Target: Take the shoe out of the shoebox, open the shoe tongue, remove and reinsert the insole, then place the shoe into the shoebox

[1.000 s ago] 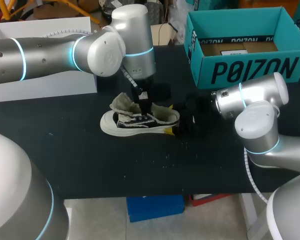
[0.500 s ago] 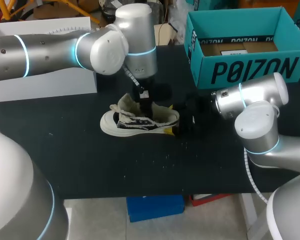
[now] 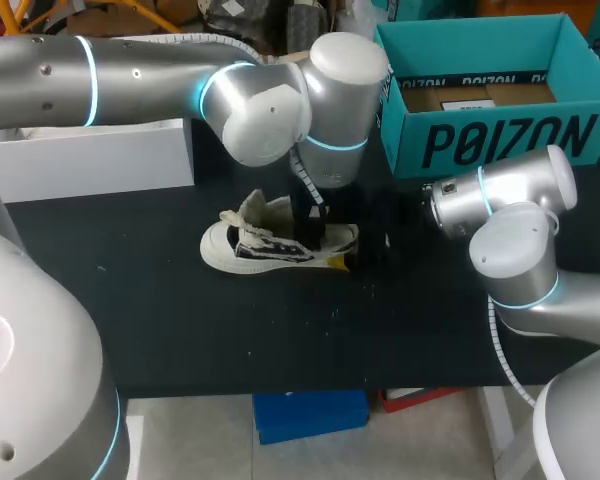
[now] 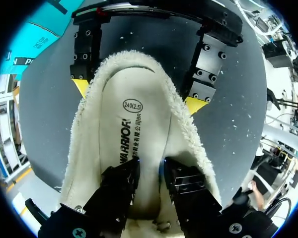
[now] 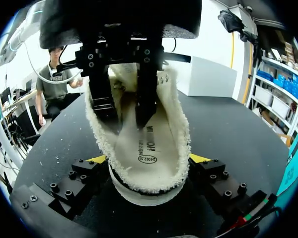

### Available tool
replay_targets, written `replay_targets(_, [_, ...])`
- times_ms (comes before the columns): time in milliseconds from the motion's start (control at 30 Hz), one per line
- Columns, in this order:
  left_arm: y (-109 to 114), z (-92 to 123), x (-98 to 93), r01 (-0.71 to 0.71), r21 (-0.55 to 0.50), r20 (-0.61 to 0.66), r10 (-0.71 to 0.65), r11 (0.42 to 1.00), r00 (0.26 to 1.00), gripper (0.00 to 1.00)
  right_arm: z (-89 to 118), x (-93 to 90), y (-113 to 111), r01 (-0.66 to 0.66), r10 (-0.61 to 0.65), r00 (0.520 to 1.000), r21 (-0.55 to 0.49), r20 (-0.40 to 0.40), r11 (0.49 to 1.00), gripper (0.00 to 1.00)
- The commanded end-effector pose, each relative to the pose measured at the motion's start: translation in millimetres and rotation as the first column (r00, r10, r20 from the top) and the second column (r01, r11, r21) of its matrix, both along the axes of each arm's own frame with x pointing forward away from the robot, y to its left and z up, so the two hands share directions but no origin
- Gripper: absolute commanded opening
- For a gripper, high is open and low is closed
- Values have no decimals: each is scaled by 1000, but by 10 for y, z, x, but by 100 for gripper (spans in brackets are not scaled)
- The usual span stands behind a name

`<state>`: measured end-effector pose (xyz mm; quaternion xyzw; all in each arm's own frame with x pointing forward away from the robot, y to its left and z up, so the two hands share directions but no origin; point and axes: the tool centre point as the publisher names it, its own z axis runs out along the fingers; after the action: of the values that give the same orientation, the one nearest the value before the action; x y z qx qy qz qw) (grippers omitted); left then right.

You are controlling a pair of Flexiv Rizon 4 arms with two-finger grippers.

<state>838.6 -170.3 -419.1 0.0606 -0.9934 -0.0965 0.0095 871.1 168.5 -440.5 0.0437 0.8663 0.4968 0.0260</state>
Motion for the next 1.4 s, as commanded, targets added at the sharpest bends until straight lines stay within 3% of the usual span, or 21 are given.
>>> replay_targets(33, [30, -233, -40, 8, 29, 43, -9, 1000, 999, 33, -10, 25, 7, 2, -2, 1000, -1, -2, 1000, 0])
replay_targets(400, [184, -360, 40, 64, 32, 83, -67, 997, 994, 36, -10, 25, 7, 2, -2, 1000, -1, -2, 1000, 0])
replay_targets(867, [347, -602, 129, 49, 123, 206, -74, 991, 976, 36, -10, 25, 7, 2, -2, 1000, -1, -2, 1000, 0])
replay_targets(1400, [576, -675, 408, 42, 53, 436, -61, 998, 898, 36, -10, 25, 7, 2, -2, 1000, -1, -2, 1000, 0])
